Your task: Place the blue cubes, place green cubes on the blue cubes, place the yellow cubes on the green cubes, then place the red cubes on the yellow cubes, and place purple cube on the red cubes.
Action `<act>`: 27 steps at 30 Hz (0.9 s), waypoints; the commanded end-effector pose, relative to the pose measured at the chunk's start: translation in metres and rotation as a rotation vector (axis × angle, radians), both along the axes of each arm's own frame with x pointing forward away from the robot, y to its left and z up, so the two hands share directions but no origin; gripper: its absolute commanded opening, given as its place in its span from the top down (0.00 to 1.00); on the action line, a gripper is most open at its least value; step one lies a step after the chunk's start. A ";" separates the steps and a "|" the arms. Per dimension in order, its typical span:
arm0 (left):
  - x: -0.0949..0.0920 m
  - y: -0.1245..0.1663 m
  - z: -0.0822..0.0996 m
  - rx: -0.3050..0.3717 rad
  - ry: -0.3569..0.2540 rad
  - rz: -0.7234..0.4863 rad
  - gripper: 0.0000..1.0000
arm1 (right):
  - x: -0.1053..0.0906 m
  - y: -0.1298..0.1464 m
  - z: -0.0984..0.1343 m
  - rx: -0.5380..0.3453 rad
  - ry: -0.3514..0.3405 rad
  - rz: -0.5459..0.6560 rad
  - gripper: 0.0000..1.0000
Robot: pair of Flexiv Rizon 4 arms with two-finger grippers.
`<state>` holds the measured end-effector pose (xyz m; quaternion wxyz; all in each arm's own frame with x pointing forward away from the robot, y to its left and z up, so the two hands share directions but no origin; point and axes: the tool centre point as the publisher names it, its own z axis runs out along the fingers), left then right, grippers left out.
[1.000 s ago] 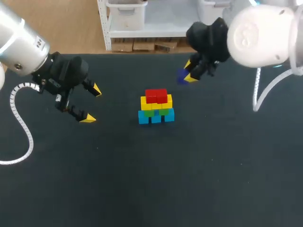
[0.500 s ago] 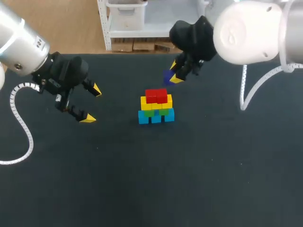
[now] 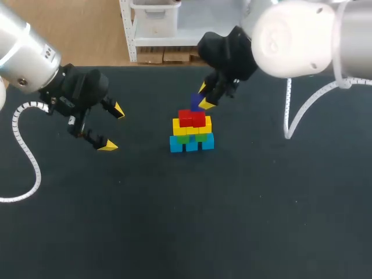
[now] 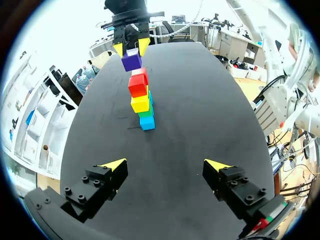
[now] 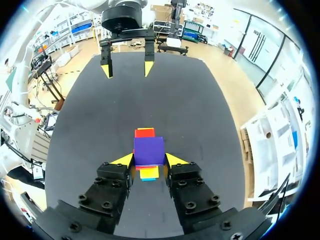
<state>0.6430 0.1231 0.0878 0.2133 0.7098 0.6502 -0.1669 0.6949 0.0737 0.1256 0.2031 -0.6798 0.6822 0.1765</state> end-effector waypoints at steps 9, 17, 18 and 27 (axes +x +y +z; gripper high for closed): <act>0.000 0.001 -0.001 -0.004 -0.003 -0.002 0.00 | -0.006 0.008 -0.004 -0.010 0.008 0.011 1.00; 0.000 0.001 -0.001 -0.004 -0.003 -0.002 0.00 | -0.006 0.009 -0.007 -0.019 0.010 0.012 1.00; 0.000 0.001 -0.001 -0.004 -0.003 -0.002 0.00 | -0.006 0.009 -0.007 -0.019 0.010 0.011 1.00; 0.000 0.001 -0.001 -0.004 -0.003 -0.002 0.00 | -0.007 0.009 -0.009 -0.024 0.014 0.009 1.00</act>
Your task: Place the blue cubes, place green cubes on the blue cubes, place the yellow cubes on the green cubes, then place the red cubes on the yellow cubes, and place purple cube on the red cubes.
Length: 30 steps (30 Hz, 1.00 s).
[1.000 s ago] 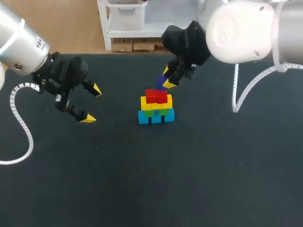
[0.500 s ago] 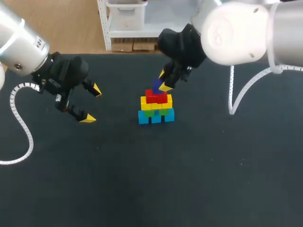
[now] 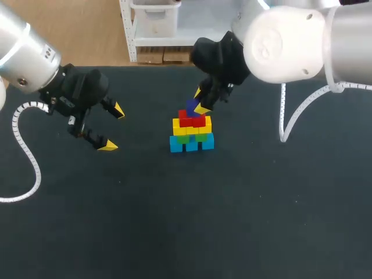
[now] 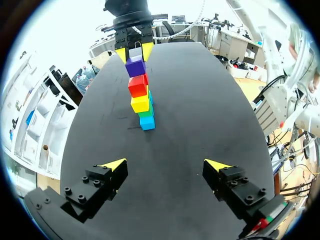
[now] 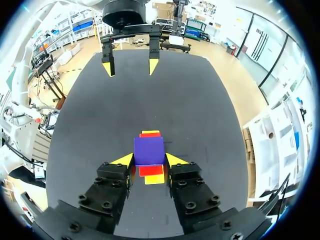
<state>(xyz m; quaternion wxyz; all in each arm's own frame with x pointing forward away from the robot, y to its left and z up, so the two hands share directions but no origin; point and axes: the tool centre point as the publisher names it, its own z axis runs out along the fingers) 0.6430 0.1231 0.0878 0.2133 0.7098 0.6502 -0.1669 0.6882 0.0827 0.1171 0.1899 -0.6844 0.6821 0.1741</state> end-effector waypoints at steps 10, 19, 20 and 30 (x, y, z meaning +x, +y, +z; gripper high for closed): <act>0.000 0.001 -0.001 -0.004 -0.003 -0.002 0.00 | 0.000 0.000 -0.001 -0.002 0.003 0.001 0.92; 0.000 0.001 -0.001 -0.004 -0.003 -0.002 0.00 | 0.001 0.000 -0.002 -0.004 0.006 0.000 0.78; 0.000 0.001 -0.001 -0.004 -0.003 -0.002 0.00 | 0.001 0.000 -0.002 -0.004 0.007 0.000 0.76; 0.000 0.001 -0.001 -0.004 -0.003 -0.002 0.00 | 0.001 0.000 -0.003 -0.003 0.008 -0.001 0.58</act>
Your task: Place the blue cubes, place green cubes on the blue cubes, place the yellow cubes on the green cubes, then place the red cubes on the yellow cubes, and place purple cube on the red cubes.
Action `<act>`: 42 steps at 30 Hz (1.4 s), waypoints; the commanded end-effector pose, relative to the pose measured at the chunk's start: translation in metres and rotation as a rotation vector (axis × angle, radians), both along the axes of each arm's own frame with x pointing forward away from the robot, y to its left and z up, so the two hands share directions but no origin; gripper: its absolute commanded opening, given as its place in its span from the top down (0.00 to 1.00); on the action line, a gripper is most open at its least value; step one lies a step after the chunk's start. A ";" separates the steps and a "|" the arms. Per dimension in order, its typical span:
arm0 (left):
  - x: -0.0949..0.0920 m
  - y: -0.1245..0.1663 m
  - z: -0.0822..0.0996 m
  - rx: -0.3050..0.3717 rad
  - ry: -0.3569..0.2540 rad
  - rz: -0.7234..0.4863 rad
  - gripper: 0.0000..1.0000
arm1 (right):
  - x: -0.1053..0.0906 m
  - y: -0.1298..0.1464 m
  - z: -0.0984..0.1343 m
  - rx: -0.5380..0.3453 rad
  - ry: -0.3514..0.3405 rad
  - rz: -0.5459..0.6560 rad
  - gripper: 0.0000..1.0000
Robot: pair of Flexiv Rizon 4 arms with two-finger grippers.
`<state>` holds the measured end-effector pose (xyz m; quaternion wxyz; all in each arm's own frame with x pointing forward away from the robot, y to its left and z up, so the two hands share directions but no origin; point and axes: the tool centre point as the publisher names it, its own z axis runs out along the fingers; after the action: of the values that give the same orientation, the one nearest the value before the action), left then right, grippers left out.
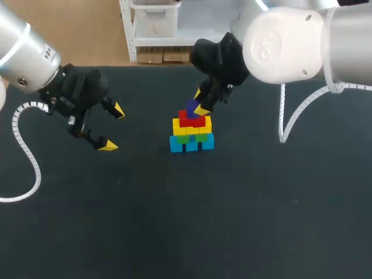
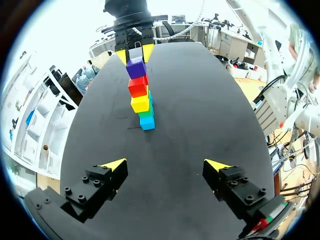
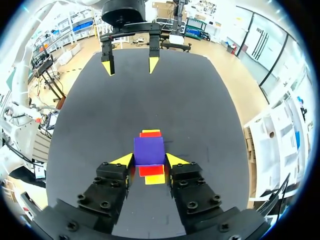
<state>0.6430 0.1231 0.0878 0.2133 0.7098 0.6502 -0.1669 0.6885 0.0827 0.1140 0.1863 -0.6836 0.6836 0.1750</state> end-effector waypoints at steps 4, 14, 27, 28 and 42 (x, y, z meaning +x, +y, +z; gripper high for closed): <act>0.000 0.001 -0.001 -0.004 -0.003 -0.002 0.00 | 0.001 0.000 0.000 0.002 0.001 0.001 0.54; 0.000 0.001 -0.001 -0.004 -0.003 -0.002 0.00 | 0.001 -0.004 0.003 0.005 0.000 -0.008 0.35; 0.000 0.001 -0.001 -0.004 -0.003 -0.002 0.00 | -0.002 -0.042 0.025 0.031 0.006 -0.062 0.00; 0.000 0.001 -0.001 -0.004 -0.003 -0.002 0.00 | -0.001 -0.047 0.025 0.030 0.015 -0.076 0.00; 0.000 0.001 -0.001 -0.004 -0.003 -0.002 0.00 | 0.002 -0.065 0.026 0.024 0.031 -0.108 0.00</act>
<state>0.6430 0.1231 0.0878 0.2133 0.7098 0.6502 -0.1669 0.6907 0.0179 0.1400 0.1918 -0.6409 0.7203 0.1832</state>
